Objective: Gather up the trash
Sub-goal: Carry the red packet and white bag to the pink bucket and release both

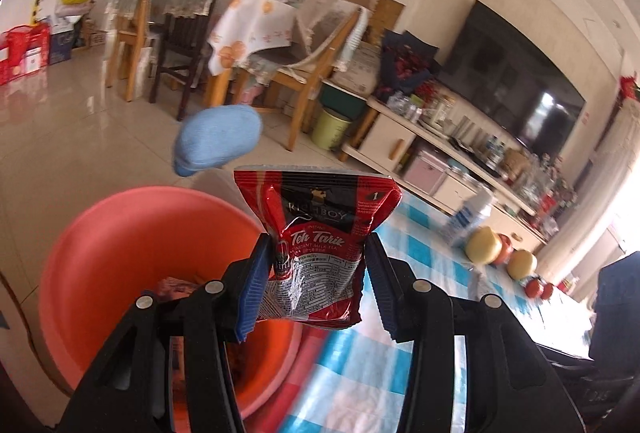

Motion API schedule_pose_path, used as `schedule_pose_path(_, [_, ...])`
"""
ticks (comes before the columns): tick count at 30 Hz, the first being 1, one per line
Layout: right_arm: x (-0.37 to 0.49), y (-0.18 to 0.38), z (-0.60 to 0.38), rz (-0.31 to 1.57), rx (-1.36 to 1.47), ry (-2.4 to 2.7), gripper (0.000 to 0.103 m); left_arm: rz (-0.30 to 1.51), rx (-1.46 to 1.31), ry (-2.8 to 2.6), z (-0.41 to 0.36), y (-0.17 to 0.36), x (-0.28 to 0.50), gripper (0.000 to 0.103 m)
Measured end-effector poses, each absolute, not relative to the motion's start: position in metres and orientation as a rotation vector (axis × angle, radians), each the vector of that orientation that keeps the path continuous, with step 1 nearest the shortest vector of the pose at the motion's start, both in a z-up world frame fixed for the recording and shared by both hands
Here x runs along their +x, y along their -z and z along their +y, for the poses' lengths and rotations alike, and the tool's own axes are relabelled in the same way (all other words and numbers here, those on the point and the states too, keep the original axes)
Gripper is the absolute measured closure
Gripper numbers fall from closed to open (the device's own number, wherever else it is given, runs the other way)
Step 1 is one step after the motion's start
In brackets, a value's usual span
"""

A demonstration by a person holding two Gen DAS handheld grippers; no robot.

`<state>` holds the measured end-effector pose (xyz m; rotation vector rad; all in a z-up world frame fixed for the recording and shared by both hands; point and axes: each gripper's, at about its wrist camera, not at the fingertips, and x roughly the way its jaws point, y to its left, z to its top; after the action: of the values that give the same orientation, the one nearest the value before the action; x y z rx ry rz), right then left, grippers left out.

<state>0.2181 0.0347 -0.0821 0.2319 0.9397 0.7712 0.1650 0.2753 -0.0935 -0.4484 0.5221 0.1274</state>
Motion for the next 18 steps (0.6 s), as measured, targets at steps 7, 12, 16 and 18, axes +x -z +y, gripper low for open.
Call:
schedule_pose_path(7, [0.229,0.068,0.104,0.941,0.235,-0.878,0.024,0.525,-0.569,-0.295,0.335,0.111,0.155,0.054])
schedule_pose_path(12, [0.234,0.068,0.152,0.953,0.217,-0.936,0.023,0.542,-0.634,-0.386,0.366,0.124,0.152,0.054])
schedule_pose_path(16, [0.243,0.072,0.177,0.974,0.240,-0.943,0.022,0.554,-0.677,-0.441,0.381,0.132,0.152,0.052])
schedule_pose_path(18, [0.247,0.074,0.186,0.981,0.263,-0.952,0.021,0.538,-0.681,-0.478,0.386,0.133,0.149,0.045])
